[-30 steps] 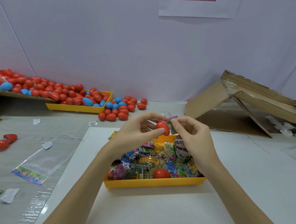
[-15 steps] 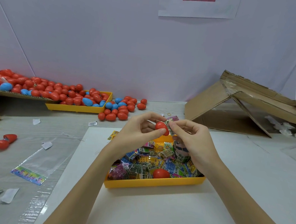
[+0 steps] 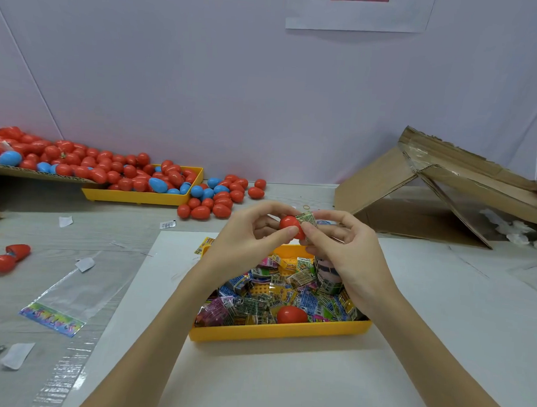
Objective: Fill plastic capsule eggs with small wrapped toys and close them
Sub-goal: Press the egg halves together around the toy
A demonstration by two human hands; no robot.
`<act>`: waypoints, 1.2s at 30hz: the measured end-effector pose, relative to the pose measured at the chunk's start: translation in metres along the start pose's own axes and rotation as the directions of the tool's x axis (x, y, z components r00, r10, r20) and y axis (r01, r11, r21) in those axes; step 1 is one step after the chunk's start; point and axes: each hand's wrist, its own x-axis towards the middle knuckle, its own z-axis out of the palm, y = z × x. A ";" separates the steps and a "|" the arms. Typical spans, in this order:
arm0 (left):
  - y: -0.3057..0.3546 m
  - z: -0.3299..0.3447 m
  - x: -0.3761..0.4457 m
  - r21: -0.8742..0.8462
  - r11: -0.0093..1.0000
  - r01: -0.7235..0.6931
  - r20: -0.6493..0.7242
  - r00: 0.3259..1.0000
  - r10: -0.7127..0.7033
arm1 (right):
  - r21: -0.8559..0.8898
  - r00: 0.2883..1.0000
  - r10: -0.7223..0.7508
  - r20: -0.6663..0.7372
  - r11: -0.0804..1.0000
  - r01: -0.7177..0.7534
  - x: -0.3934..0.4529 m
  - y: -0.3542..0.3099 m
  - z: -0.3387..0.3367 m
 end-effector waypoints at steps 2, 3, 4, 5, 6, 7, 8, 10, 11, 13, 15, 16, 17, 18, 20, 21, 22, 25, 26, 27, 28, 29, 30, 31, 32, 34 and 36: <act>0.000 0.000 0.000 0.046 0.998 -0.045 -0.010 0.999 0.045 | 0.016 1.000 0.005 0.029 1.000 -0.006 0.000 0.001 -0.001; -0.001 0.001 0.001 0.072 0.995 -0.069 -0.010 0.997 0.070 | 0.017 0.999 0.009 0.037 1.000 -0.010 0.000 0.002 -0.002; -0.001 0.002 0.001 0.096 0.991 -0.091 -0.007 0.996 0.093 | 0.012 0.999 0.014 0.037 1.000 -0.014 0.001 0.003 -0.003; -0.001 0.003 0.001 0.118 0.987 -0.110 -0.004 0.994 0.111 | 0.003 0.999 0.018 0.031 1.000 -0.018 0.001 0.003 -0.004; -0.001 0.004 0.002 0.136 0.983 -0.125 -0.003 0.992 0.126 | -0.004 0.999 0.024 0.024 1.000 -0.024 0.001 0.003 -0.004; -0.001 0.004 0.002 0.151 0.979 -0.139 -0.002 0.990 0.141 | -0.005 0.999 0.030 0.019 1.000 -0.030 0.002 0.004 -0.005; -0.001 0.004 0.002 0.162 0.975 -0.153 0.001 0.988 0.154 | -0.006 0.999 0.037 0.015 0.999 -0.037 0.002 0.004 -0.005; -0.001 0.004 0.002 0.175 0.970 -0.172 0.008 0.985 0.173 | -0.047 0.999 0.040 0.000 0.998 -0.040 0.002 0.003 -0.005; -0.001 0.004 0.002 0.180 0.968 -0.177 0.008 0.984 0.178 | -0.081 0.999 0.032 -0.012 0.996 -0.032 0.002 0.003 -0.005; -0.001 0.003 0.002 0.189 0.966 -0.179 0.003 0.983 0.181 | -0.124 1.000 0.011 -0.028 0.992 -0.014 0.002 0.004 -0.007; 0.000 0.003 0.002 0.197 0.965 -0.175 -0.002 0.984 0.179 | -0.116 0.999 0.013 -0.032 0.993 -0.016 0.002 0.003 -0.008; 0.000 0.003 0.001 0.198 0.965 -0.172 -0.002 0.984 0.176 | -0.108 0.999 0.018 -0.031 0.994 -0.022 0.002 0.003 -0.009; 0.001 0.002 0.001 0.194 0.966 -0.169 -0.002 0.985 0.173 | -0.106 0.999 0.019 -0.032 0.994 -0.022 0.003 0.003 -0.009; 0.001 0.002 0.002 0.186 0.969 -0.165 -0.002 0.986 0.168 | -0.110 0.999 0.013 -0.036 0.994 -0.017 0.003 0.003 -0.010; 0.002 0.002 0.002 0.162 0.975 -0.154 -0.004 0.988 0.157 | -0.125 0.999 -0.011 -0.051 0.992 0.005 0.003 0.003 -0.009; 0.003 0.002 0.002 0.148 0.978 -0.149 -0.005 0.988 0.151 | -0.131 0.998 -0.022 -0.059 0.991 0.014 0.003 0.004 -0.009; 0.003 0.002 0.001 0.135 0.980 -0.145 -0.006 0.989 0.147 | -0.135 0.997 -0.030 -0.066 0.991 0.021 0.003 0.004 -0.009; 0.005 0.001 0.000 0.101 0.986 -0.130 -0.020 0.991 0.132 | -0.147 0.997 -0.033 -0.072 0.989 0.022 0.003 0.003 -0.010; 0.006 0.001 0.000 0.094 0.988 -0.124 -0.022 0.992 0.127 | -0.147 0.998 -0.025 -0.066 0.989 0.015 0.003 0.003 -0.010; 0.006 0.001 0.000 0.088 0.989 -0.120 -0.020 0.992 0.122 | -0.146 0.998 -0.017 -0.056 0.989 0.009 0.003 0.004 -0.010; 0.006 0.001 0.000 0.083 0.990 -0.116 -0.017 0.993 0.118 | -0.148 0.999 -0.013 -0.046 0.989 0.006 0.003 0.004 -0.010; 0.007 0.001 0.000 0.081 0.990 -0.113 -0.013 0.993 0.114 | -0.151 0.999 -0.014 -0.040 0.989 0.008 0.004 0.005 -0.010; 0.007 0.001 0.000 0.079 0.991 -0.107 -0.009 0.994 0.108 | -0.148 0.999 -0.015 -0.038 0.989 0.010 0.004 0.006 -0.010; 0.007 0.001 -0.001 0.074 0.992 -0.098 -0.003 0.995 0.098 | -0.135 0.999 -0.011 -0.040 0.991 0.005 0.004 0.006 -0.010; 0.007 0.000 -0.001 0.064 0.994 -0.085 0.002 0.996 0.085 | -0.109 0.999 0.005 -0.042 0.994 -0.010 0.005 0.007 -0.010; 0.007 0.000 -0.002 0.031 0.998 -0.053 0.015 0.999 0.052 | -0.001 0.996 0.085 -0.020 0.996 -0.085 0.007 0.006 -0.011; 0.007 -0.001 -0.002 -0.010 1.000 -0.026 0.033 0.999 0.026 | 0.151 0.983 0.180 0.035 0.972 -0.183 0.009 0.006 -0.013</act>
